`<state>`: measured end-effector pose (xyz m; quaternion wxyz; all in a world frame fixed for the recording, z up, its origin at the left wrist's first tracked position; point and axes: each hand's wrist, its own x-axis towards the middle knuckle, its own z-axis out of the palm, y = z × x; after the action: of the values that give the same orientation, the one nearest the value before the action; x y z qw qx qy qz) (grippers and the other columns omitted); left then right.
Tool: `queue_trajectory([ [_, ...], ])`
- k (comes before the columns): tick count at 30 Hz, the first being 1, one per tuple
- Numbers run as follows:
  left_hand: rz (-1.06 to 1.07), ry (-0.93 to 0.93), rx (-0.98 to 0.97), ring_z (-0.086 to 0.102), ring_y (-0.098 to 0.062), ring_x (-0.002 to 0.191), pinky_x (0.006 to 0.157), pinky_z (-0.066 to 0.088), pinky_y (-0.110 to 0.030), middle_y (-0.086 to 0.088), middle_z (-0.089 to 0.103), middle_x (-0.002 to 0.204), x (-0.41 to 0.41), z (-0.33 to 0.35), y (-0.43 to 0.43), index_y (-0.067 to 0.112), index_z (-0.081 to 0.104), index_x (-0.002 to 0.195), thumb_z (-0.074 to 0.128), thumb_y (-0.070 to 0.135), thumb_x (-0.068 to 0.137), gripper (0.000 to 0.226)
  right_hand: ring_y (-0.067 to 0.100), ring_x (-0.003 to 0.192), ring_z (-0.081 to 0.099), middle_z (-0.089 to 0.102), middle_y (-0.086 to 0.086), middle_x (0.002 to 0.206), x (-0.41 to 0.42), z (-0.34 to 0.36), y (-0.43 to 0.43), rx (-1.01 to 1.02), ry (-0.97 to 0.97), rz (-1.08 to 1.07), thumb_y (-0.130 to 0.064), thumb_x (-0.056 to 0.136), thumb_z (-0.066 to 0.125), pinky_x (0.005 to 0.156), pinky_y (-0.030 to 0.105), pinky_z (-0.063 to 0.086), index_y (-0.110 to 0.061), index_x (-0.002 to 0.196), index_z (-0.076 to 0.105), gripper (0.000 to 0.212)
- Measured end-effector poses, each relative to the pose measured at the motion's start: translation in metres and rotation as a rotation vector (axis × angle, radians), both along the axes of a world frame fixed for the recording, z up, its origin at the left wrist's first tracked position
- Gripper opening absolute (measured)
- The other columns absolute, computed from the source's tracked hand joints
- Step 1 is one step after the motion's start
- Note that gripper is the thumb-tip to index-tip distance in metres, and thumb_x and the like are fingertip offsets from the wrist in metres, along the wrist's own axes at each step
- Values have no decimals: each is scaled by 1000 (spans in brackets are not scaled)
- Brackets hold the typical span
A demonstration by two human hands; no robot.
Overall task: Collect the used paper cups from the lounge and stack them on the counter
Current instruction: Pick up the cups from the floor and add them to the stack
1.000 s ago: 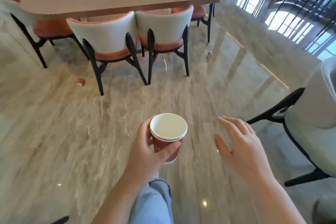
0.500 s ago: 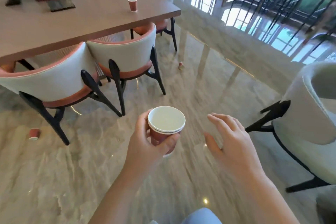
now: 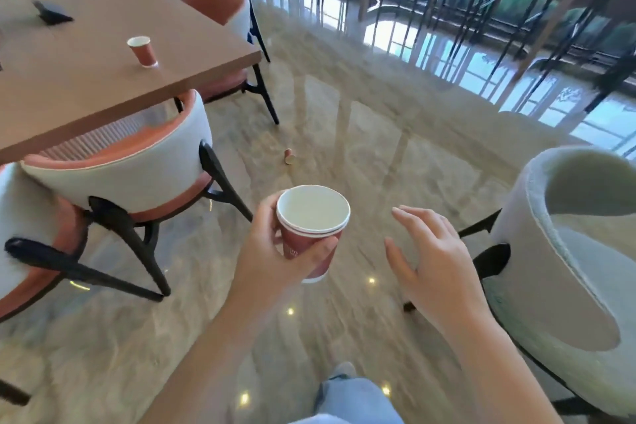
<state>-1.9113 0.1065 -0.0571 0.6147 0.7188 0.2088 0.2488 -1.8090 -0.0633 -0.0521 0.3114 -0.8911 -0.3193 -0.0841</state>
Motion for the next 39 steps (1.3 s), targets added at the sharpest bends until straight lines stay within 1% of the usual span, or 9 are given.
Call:
queue_trajectory([
  [6, -9, -11, 34, 59, 6, 97, 74, 46, -9, 32, 60, 105, 112, 4, 28, 55, 50, 104, 77, 53, 48, 62, 33, 109, 54, 62, 13, 113, 106, 2, 21, 16, 53, -68, -12, 79, 69, 90, 48, 47, -2, 113, 61, 36],
  [10, 0, 7, -18, 60, 5, 96, 73, 47, -10, 30, 63, 102, 171, -18, 50, 43, 51, 106, 77, 52, 47, 65, 34, 108, 55, 63, 13, 112, 161, -8, 42, -32, 90, -55, -12, 78, 69, 92, 47, 46, -2, 112, 62, 37],
  [16, 35, -7, -60, 61, 3, 96, 73, 48, -10, 24, 63, 108, 275, -30, 120, 41, 51, 107, 82, 48, 52, 64, 30, 113, 53, 61, 12, 116, 273, -11, 106, -94, 83, -62, -14, 81, 66, 95, 40, 40, -4, 116, 60, 38],
  [19, 77, -37, -82, 61, 2, 99, 76, 49, -11, 16, 61, 116, 333, -29, 168, 37, 50, 110, 87, 42, 57, 64, 31, 113, 53, 61, 11, 117, 334, -8, 157, -114, 66, -21, -14, 81, 66, 95, 39, 39, -4, 116, 60, 37],
  [22, 114, -43, -68, 60, 6, 96, 75, 49, -12, 30, 61, 103, 388, -22, 219, 41, 49, 107, 77, 52, 49, 65, 33, 108, 56, 63, 11, 113, 393, 5, 215, -86, 20, 14, -12, 78, 69, 91, 38, 41, -3, 112, 62, 36],
  [26, 152, -65, -28, 61, 5, 96, 76, 51, -15, 32, 60, 102, 446, -10, 282, 48, 49, 104, 76, 52, 48, 62, 36, 102, 58, 64, 14, 109, 456, 16, 285, -35, -28, 103, -9, 75, 71, 87, 45, 48, -1, 109, 63, 36],
  [33, 281, -41, -11, 59, 8, 96, 74, 47, -8, 35, 59, 101, 499, -23, 344, 41, 49, 105, 78, 49, 50, 63, 35, 99, 60, 66, 13, 105, 533, -5, 361, -97, -20, 258, -11, 74, 73, 87, 44, 48, -2, 107, 65, 35],
  [36, 375, -4, -1, 57, 14, 94, 73, 46, -5, 38, 58, 99, 517, -35, 361, 40, 48, 106, 83, 37, 58, 59, 36, 98, 60, 66, 12, 104, 571, -17, 393, -122, -9, 329, -10, 73, 74, 86, 43, 47, -2, 106, 65, 35],
  [39, 493, 29, 3, 56, 16, 94, 74, 45, -3, 37, 58, 99, 540, -42, 376, 39, 48, 106, 81, 39, 57, 59, 36, 100, 60, 65, 12, 106, 612, -27, 429, -156, 12, 440, -12, 75, 72, 87, 43, 47, -3, 109, 64, 35],
])
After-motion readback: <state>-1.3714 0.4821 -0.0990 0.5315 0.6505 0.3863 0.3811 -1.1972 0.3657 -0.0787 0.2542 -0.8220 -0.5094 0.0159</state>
